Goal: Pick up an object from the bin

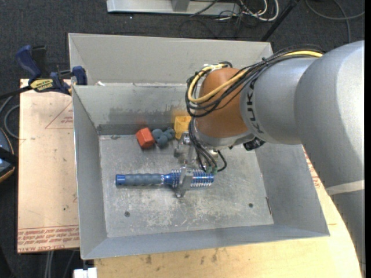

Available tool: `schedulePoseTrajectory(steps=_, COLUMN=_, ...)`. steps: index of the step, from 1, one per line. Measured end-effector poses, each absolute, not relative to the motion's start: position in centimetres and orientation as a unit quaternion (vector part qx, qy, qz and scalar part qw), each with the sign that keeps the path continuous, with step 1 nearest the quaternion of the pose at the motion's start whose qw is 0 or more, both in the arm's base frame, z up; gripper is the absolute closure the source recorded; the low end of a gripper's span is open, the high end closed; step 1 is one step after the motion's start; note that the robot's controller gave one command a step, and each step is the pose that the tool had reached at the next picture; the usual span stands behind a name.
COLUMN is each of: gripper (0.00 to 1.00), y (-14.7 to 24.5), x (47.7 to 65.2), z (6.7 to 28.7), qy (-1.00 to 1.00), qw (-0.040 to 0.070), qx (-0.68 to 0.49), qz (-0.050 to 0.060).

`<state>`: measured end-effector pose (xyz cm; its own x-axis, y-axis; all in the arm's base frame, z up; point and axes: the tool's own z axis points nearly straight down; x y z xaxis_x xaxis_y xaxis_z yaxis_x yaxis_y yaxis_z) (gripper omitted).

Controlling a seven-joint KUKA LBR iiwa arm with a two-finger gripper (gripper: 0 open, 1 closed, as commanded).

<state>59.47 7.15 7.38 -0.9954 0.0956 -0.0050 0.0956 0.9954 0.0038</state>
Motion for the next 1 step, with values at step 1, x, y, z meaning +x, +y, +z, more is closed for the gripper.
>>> schedulePoseTrajectory(steps=1, gripper=0.00, y=7.24, x=59.61, z=7.58, qy=0.999, qw=0.002, qx=0.048, qz=0.001)
